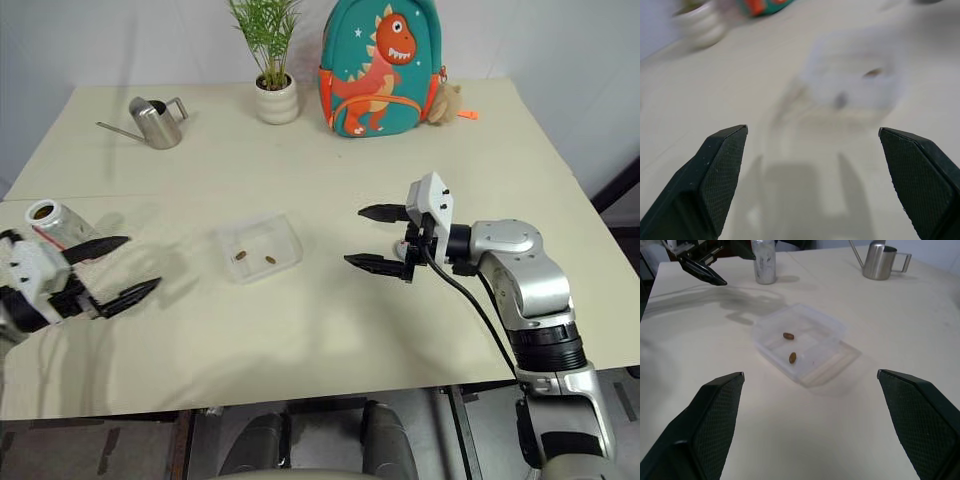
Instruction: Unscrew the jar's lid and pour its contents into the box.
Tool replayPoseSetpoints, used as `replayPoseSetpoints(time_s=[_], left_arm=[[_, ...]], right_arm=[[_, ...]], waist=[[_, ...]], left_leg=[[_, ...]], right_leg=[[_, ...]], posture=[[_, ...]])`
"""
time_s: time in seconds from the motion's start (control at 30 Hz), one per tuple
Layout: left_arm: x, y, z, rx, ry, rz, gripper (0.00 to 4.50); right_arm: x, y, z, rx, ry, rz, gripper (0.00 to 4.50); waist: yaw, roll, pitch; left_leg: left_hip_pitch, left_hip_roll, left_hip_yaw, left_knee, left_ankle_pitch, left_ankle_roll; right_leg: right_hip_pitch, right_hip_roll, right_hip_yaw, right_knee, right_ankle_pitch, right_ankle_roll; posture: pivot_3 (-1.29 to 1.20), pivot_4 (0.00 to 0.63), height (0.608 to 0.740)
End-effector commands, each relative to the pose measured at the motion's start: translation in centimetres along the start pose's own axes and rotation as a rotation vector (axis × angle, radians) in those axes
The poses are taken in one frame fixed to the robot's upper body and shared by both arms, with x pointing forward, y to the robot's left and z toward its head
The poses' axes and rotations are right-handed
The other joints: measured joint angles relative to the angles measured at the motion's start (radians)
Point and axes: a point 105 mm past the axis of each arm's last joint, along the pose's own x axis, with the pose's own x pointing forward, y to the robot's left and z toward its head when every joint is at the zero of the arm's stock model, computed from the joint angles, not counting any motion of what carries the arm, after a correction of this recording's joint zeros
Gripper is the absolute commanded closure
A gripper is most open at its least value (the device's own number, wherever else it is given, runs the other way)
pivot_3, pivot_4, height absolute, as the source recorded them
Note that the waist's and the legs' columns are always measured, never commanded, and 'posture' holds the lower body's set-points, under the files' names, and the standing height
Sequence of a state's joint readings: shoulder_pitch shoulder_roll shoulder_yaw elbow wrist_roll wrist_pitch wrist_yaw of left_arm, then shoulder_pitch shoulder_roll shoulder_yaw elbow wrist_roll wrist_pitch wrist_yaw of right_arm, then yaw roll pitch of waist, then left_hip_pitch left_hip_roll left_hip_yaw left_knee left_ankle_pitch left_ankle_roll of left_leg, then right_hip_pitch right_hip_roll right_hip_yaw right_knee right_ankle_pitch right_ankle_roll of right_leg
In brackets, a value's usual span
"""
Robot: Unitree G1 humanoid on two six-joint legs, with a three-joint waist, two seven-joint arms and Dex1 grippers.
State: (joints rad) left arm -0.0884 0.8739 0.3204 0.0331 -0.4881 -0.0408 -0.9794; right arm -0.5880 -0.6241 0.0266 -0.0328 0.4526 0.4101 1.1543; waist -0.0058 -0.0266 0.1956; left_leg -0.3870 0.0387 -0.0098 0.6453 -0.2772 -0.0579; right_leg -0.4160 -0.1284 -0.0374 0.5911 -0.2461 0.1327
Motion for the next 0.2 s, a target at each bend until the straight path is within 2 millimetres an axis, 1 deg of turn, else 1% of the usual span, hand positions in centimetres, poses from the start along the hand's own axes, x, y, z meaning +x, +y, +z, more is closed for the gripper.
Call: replayPoseSetpoints(time_s=[0.03, 0.2], left_arm=[[1.0, 0.0, 1.1, 0.028, -0.026, -0.058, 0.02], [1.7, 1.1, 1.7, 0.054, -0.046, -0.067, 0.02]], right_arm=[[-0.6, -0.3, 0.8, -0.05, -0.018, -0.011, 0.0], [-0.8, -0.2, 0.7, -0.057, -0.022, -0.018, 0.0]], waist=[[-0.002, 0.0, 0.0], [0.0, 0.0, 0.0]], left_leg=[[0.0, 0.0, 0.0, 0.0, 0.0, 0.0], [0.0, 0.001, 0.0, 0.0, 0.0, 0.0]], right_leg=[[0.0, 0.0, 0.0, 0.0, 0.0, 0.0], [0.0, 0.001, 0.0, 0.0, 0.0, 0.0]], posture=[[0.0, 0.15, 0.74], [0.0, 0.15, 0.74]])
